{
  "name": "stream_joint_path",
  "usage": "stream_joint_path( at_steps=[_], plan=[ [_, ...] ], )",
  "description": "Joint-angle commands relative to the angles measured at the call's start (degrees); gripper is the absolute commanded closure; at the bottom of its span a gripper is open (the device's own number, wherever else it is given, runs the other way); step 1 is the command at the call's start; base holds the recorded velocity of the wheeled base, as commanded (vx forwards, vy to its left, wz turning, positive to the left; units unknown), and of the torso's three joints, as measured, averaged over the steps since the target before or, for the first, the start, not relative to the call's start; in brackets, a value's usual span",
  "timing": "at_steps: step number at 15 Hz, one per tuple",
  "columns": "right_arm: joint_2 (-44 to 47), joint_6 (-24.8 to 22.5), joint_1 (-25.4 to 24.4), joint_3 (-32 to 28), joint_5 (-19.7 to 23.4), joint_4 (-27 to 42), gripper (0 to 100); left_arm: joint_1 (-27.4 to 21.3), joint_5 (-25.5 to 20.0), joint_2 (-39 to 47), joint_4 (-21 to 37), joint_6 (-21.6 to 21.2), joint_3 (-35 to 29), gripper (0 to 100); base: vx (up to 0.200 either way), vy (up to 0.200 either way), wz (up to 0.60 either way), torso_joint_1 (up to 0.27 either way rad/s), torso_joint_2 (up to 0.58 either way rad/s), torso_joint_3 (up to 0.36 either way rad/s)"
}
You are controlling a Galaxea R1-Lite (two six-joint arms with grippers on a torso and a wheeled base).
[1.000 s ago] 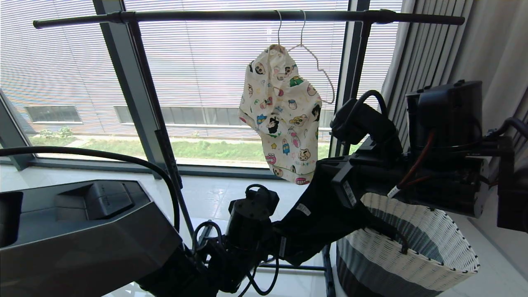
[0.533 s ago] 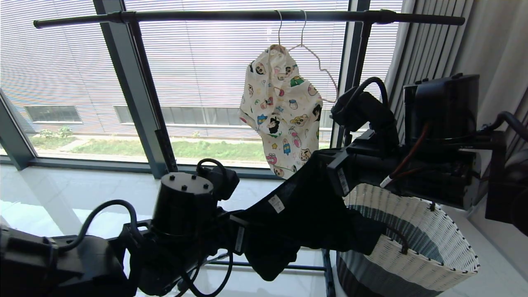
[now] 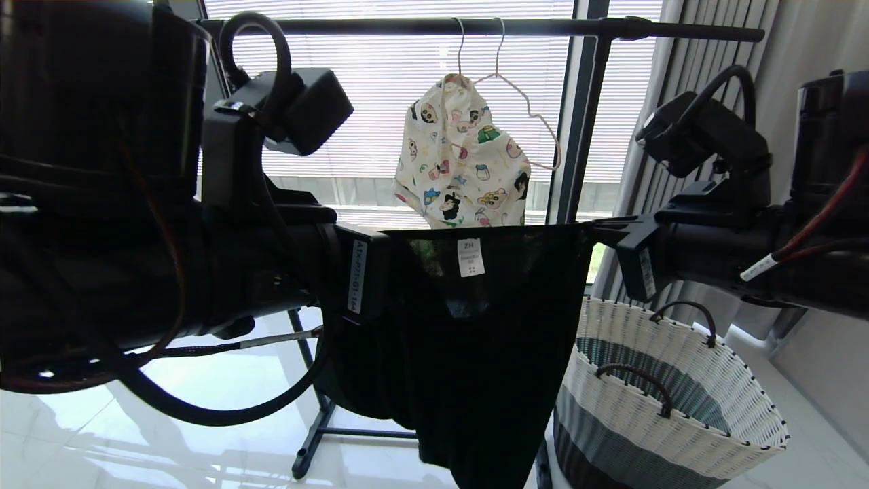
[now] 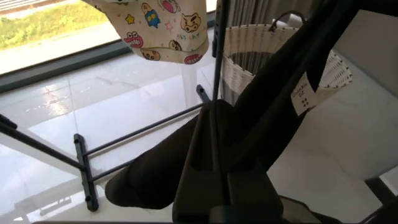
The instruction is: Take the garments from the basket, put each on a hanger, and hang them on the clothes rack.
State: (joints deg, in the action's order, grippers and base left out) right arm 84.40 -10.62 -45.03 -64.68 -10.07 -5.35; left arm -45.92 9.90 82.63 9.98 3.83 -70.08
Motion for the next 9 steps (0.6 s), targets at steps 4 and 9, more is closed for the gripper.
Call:
stream_joint_path(
  at_steps=[4, 9],
  plan=[
    [-8.7, -2.0, 1.4, -0.6, 0.3, 4.6, 100, -4.3, -1.7, -0.7, 3.5, -2.5, -5.6, 100, 0.0, 0.0, 0.0, 0.0, 0.0, 0.0],
    [-10.5, -3.2, 1.1, -1.3, 0.4, 5.5, 100, -7.3, -1.7, -1.2, 3.4, -5.1, -5.2, 100, 0.0, 0.0, 0.0, 0.0, 0.0, 0.0]
  ],
)
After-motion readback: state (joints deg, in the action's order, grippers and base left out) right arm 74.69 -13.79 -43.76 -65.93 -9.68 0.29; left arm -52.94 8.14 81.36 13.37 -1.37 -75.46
